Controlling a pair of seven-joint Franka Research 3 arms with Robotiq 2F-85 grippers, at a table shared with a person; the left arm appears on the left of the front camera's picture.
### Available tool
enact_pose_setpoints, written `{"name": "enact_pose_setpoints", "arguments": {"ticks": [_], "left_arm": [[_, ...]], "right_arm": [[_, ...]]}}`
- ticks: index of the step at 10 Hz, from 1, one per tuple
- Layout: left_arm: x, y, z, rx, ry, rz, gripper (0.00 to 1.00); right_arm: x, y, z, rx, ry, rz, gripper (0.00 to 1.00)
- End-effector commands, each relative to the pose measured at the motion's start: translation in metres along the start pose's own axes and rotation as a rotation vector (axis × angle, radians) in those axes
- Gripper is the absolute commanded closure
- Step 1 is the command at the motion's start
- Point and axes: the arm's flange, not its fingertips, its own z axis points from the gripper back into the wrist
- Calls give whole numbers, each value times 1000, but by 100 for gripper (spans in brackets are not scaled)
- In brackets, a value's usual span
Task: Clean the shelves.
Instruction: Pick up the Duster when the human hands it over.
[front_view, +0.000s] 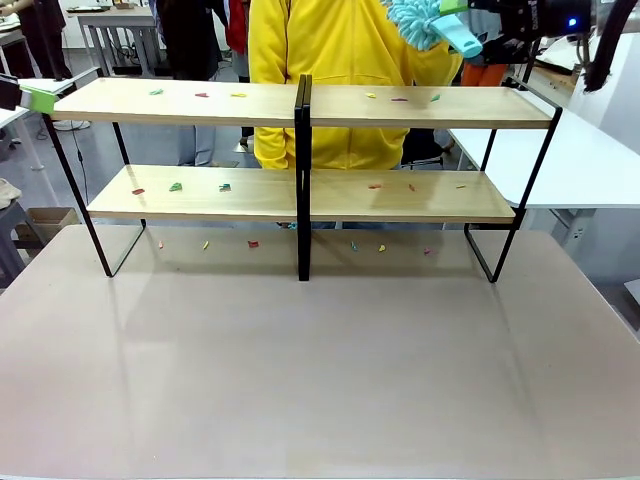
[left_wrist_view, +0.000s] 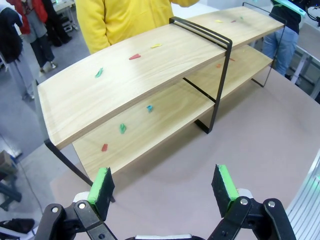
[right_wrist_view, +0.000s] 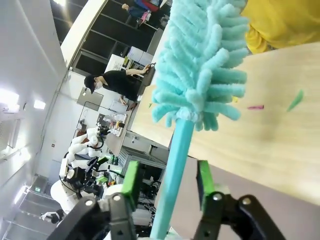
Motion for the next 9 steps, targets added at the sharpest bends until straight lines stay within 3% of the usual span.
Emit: {"name": "enact_pose_setpoints", "arguments": {"ticks": [1,2,3,9], "left_arm": [[0,-1,0,2,12,4,0],[0,-1,0,2,12,4,0],[0,-1,0,2,12,4,0],[0,-1,0,2,12,4,0]], "right_arm": [[-2,3,0,6,-8,-18,100],[-3,1,2,1,-7,-19,91],[-3,1,3,0,-13,-25,100],[-2,-1,23,19,-23,-39,100]]}}
